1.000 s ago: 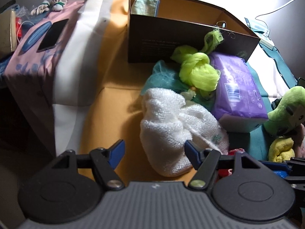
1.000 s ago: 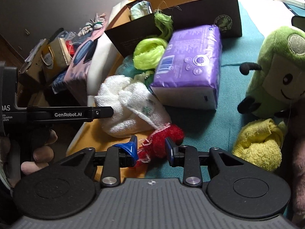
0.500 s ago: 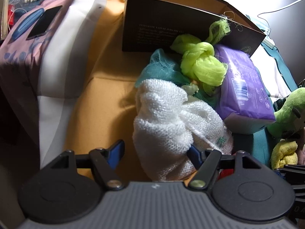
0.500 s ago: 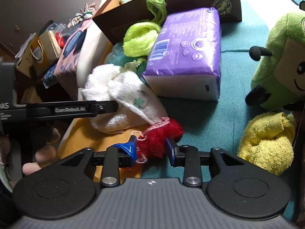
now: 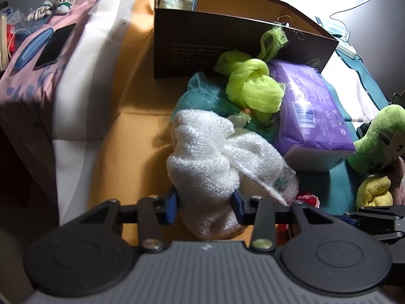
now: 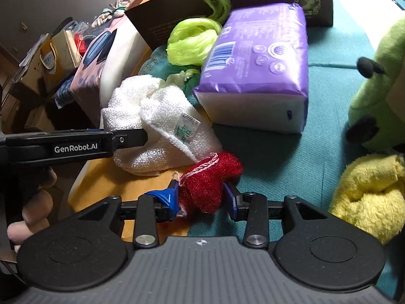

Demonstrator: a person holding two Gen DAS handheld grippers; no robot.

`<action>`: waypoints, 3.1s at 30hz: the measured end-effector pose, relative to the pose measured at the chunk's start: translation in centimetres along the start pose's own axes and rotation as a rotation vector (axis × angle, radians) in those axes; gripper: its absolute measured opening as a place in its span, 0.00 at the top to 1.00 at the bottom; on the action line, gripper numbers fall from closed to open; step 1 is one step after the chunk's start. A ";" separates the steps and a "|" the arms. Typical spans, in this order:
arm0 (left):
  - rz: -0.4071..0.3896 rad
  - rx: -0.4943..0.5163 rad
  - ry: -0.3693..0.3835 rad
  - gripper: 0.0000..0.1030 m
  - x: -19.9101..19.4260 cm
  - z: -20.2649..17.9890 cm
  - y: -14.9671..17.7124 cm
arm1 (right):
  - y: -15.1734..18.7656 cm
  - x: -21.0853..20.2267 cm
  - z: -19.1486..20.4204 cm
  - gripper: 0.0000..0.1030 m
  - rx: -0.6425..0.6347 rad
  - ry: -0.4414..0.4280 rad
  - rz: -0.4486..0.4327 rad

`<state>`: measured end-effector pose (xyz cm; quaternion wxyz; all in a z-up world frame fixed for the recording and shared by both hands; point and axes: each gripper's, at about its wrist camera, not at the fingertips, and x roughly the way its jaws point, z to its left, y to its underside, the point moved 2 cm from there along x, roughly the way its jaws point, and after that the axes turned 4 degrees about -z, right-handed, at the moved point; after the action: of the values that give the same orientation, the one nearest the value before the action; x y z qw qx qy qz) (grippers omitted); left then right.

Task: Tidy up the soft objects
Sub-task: 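Lift both puffs and carry them over the open box, then open the right gripper to drop the red puff while the left gripper releases the white puff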

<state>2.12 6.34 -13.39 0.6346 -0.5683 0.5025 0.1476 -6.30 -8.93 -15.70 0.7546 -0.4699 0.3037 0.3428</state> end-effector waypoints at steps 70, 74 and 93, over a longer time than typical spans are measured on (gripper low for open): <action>-0.370 0.088 -0.229 0.75 -4.0 -4.9 -22.4 | -21.5 -13.7 -4.3 0.95 -0.185 0.022 -0.546; -0.361 0.082 -0.245 0.74 -2.3 -4.6 -23.0 | -22.9 -12.2 -4.8 0.95 -0.172 0.024 -0.529; -0.169 0.031 -0.304 0.70 7.4 -1.2 -22.6 | -26.2 0.0 -8.5 0.94 -0.173 0.173 -0.220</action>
<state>22.02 -4.59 -6.23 0.7222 -0.5699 0.3532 0.1703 13.59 -25.19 -5.78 0.7153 -0.5914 0.2838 0.2412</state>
